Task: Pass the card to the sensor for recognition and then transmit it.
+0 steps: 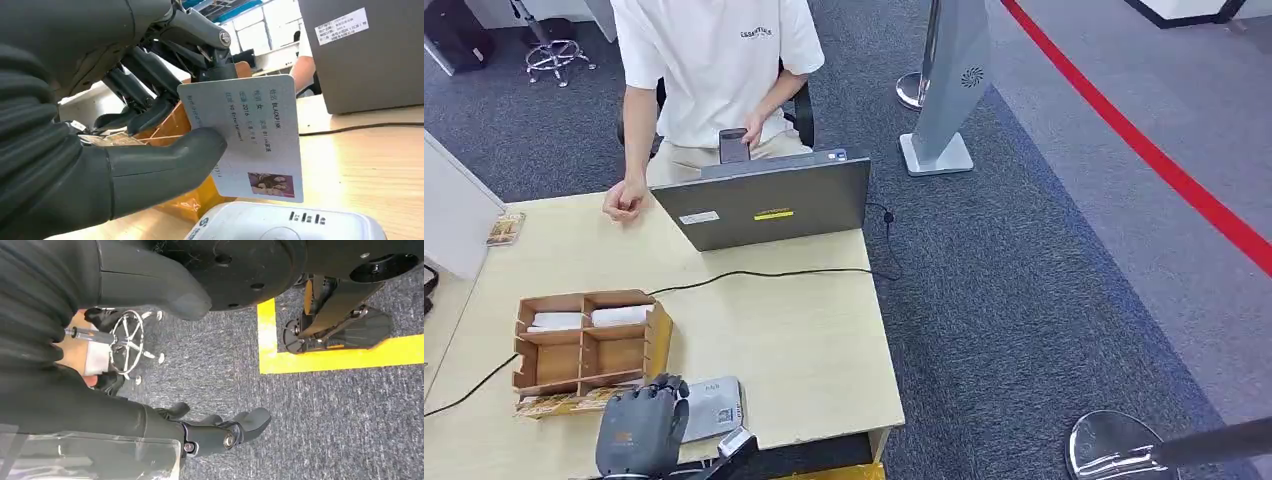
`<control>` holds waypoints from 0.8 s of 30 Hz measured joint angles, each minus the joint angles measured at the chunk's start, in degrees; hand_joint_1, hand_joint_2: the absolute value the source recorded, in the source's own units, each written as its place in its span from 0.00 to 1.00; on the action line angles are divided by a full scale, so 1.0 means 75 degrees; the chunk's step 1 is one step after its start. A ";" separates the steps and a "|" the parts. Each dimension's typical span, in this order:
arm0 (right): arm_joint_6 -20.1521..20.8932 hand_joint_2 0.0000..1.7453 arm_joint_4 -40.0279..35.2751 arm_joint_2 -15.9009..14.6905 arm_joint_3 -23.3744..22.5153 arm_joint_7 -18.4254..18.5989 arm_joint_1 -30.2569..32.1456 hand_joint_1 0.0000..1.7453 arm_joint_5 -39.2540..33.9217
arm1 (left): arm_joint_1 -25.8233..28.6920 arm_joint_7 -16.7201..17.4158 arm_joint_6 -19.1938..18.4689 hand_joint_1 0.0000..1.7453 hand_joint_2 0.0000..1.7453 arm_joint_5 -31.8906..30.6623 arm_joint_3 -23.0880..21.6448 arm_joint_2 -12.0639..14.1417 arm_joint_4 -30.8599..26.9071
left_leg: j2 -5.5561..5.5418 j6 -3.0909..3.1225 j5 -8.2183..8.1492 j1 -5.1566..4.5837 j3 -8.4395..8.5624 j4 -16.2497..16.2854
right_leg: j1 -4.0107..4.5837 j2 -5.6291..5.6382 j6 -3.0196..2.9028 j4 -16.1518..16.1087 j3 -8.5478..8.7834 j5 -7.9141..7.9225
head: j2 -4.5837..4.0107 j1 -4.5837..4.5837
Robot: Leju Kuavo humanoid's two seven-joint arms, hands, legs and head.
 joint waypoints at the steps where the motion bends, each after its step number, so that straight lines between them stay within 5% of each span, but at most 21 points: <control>1: 0.0000 1.00 0.0000 0.0000 0.0000 0.0003 0.0000 0.00 0.0000 | 0.0005 0.0003 0.0000 1.00 1.00 0.0000 0.0009 0.0000 0.0006 | 0.0000 0.0000 0.0000 0.0000 0.0000 0.0000 | 0.0000 0.0000 0.0000 0.0000 0.0000 0.0000 | 0.0000 0.0000; 24: 0.0405 1.00 0.0000 -0.0108 0.0082 -0.0137 0.0037 0.00 0.0122 | 0.0091 0.0064 -0.0586 1.00 1.00 0.0603 0.0029 -0.0026 0.0163 | 0.0000 0.0000 0.0000 0.0000 0.0002 0.0000 | 0.0000 0.0000 0.0000 0.0000 0.0000 0.0000 | 0.0000 0.0003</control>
